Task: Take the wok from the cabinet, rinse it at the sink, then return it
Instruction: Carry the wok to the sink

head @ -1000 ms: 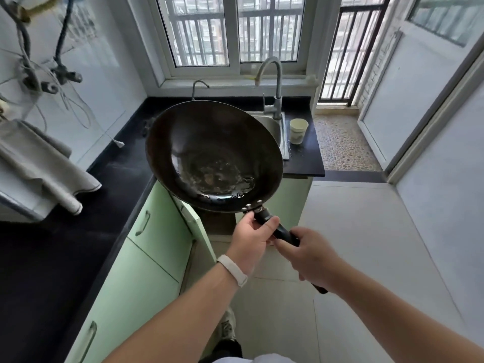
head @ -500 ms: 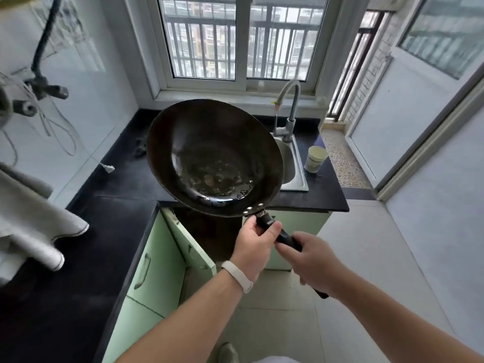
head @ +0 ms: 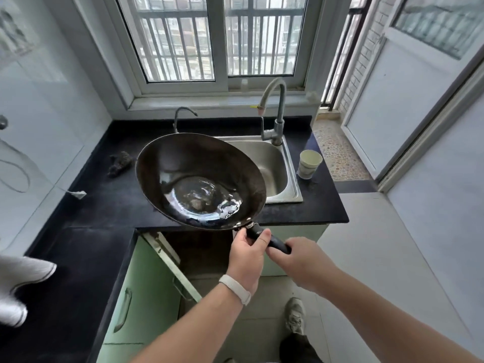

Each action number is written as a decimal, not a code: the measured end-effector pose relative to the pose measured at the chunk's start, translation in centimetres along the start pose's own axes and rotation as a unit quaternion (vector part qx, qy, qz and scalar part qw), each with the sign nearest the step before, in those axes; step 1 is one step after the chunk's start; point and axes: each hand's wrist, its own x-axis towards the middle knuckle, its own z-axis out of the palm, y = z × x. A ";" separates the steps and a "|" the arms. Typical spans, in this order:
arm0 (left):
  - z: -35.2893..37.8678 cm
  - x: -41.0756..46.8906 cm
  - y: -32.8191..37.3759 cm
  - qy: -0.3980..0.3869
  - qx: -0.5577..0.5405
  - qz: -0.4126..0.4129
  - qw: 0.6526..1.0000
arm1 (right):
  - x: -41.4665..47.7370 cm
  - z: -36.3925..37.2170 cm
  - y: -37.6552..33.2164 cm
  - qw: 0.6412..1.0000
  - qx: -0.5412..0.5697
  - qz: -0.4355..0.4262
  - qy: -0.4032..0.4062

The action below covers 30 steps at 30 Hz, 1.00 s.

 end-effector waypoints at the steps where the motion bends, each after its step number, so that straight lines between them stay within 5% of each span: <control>1: 0.5 0.7 0.0 0.004 0.001 -0.004 1.000 | 0.9 -0.4 0.4 1.000 0.004 0.000 -0.006; 15: 11.8 10.8 1.3 0.078 -0.033 -0.009 0.996 | 13.3 -11.0 4.4 0.987 0.102 -0.040 -0.114; 30: 12.3 15.0 0.9 0.111 -0.056 -0.034 0.992 | 19.2 -12.3 4.8 0.987 -0.001 -0.101 -0.128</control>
